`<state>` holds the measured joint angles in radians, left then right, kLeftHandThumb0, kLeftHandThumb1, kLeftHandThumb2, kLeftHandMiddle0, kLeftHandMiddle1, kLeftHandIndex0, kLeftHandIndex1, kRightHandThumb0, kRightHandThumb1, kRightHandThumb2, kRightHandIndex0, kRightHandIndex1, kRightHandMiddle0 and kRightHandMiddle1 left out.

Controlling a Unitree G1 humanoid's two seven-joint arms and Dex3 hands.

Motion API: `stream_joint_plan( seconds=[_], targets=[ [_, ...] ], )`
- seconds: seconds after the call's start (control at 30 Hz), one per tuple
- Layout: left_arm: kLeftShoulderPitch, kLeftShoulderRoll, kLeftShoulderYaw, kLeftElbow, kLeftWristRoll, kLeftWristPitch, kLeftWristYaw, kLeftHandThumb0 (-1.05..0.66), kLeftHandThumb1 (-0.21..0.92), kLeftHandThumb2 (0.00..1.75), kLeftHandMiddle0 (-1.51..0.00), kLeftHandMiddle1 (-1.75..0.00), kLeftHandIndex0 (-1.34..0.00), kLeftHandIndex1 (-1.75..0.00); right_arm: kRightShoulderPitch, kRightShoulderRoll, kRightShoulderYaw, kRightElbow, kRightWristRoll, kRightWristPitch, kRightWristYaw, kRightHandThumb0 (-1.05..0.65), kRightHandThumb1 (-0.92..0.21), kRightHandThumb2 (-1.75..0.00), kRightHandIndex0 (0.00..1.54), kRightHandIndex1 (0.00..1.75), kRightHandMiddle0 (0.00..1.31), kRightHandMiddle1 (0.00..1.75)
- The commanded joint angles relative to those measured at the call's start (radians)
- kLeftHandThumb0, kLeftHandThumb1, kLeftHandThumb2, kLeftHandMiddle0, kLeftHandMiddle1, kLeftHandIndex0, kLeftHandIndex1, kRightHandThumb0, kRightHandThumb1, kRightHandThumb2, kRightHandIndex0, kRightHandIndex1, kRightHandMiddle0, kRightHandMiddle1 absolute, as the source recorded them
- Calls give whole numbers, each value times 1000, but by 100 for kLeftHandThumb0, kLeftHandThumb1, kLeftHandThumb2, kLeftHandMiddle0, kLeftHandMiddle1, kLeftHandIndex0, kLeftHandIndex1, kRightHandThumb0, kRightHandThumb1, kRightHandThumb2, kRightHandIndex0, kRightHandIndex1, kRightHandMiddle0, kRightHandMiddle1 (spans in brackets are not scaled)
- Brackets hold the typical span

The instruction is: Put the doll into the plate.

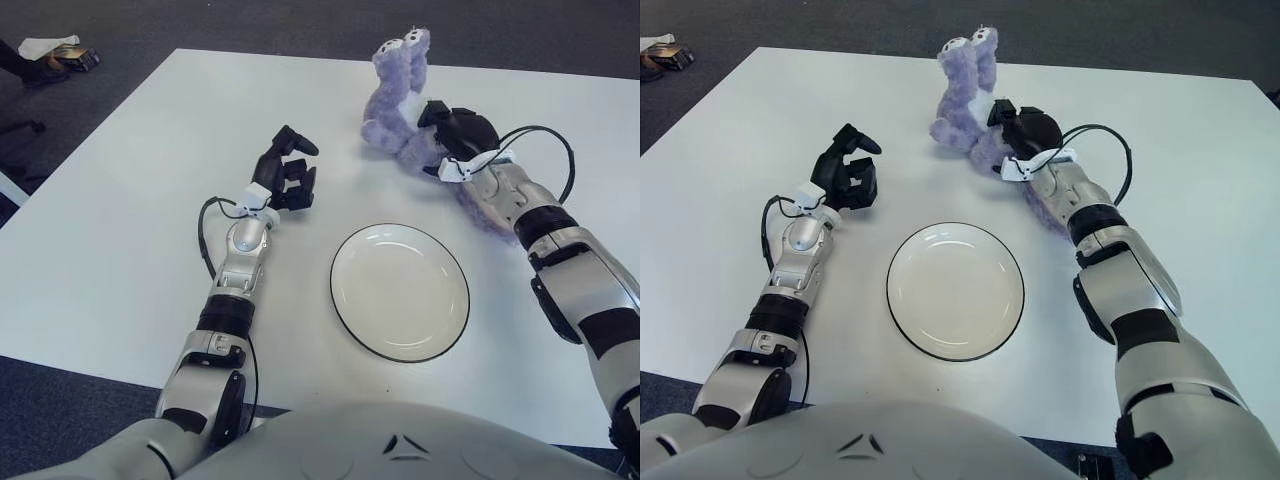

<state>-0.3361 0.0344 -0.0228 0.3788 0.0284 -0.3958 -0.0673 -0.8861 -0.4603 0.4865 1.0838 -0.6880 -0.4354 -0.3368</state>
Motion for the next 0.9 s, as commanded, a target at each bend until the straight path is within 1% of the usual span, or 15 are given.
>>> stream_joint_plan(
  seconds=[0.0,0.13,0.23,0.3,0.47,0.67,0.8,0.87],
  targets=[
    [24,0,-2,30,15,3,12,-40,59,98,-109,-175,-40,-175,58,-9,2,21,6,-24,29,0,-9,-153,83,159,56,175],
    [20,8,0,38,20,4,9,-40,59,98,-110,-175,-40,-175,63,-35,-32,-18,37,-69,42,0,-9,-153,83,160,56,175],
    [16,8,5,42,20,5,12,-40,59,98,-110,-175,-40,-175,79,-62,-62,-81,69,-96,71,0,-9,-153,82,161,55,175],
    [11,7,8,47,20,6,16,-40,58,98,-110,-175,-41,-175,86,-69,-79,-111,83,-106,85,0,-9,-154,82,163,55,175],
    [-3,13,14,59,18,22,16,-40,57,100,-109,-175,-41,-175,104,-80,-114,-192,105,-102,113,0,-9,-155,82,165,55,175],
    [-12,18,29,64,6,60,17,-40,60,96,-105,-175,-39,-175,130,-83,-156,-280,111,-101,99,0,-9,-155,82,164,55,175],
    [-13,19,35,61,6,69,19,-40,61,95,-104,-175,-39,-175,141,-78,-172,-309,106,-97,100,0,-9,-155,83,164,55,175],
    [-16,22,40,57,5,97,21,-40,61,95,-104,-175,-39,-175,149,-80,-187,-346,113,-99,104,0,-9,-155,82,164,55,175]
  ],
)
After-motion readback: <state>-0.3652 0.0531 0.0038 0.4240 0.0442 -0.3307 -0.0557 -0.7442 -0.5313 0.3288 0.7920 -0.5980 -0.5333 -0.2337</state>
